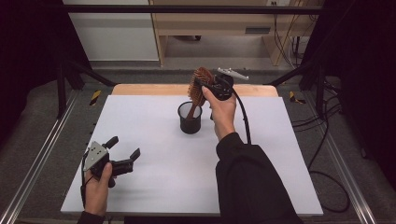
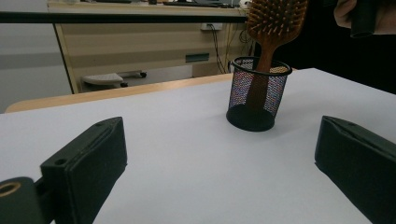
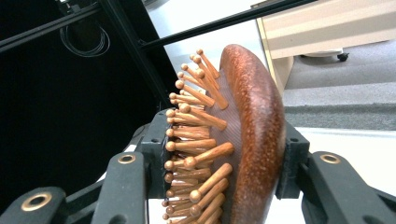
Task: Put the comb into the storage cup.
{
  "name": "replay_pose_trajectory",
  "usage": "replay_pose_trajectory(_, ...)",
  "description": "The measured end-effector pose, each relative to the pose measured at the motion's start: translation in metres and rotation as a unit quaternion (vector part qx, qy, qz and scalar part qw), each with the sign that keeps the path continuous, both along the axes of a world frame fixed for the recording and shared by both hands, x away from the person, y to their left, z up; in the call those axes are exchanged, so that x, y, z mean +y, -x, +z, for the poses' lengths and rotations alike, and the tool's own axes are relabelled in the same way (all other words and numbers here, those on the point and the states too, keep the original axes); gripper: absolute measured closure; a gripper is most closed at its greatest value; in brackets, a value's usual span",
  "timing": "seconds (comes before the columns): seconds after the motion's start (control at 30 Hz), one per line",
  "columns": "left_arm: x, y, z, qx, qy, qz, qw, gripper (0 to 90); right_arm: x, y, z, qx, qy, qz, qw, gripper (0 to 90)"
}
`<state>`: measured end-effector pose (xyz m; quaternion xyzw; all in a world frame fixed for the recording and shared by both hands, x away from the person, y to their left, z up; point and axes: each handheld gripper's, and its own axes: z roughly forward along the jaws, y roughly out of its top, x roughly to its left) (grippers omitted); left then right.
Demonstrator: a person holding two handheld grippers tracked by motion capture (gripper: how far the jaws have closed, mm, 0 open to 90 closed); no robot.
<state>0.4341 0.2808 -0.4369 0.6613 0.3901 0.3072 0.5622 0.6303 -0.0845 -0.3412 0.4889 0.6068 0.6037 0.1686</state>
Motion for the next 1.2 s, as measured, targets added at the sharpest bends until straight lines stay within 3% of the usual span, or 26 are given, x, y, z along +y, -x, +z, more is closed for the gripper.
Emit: replay_pose_trajectory(1.2, -0.001, 0.000, 0.000, 0.001, -0.002, -0.004, 1.0000, 2.8, 0.005, -0.004, -0.016, 0.020, -0.014, 0.013, 0.9996, 50.3)
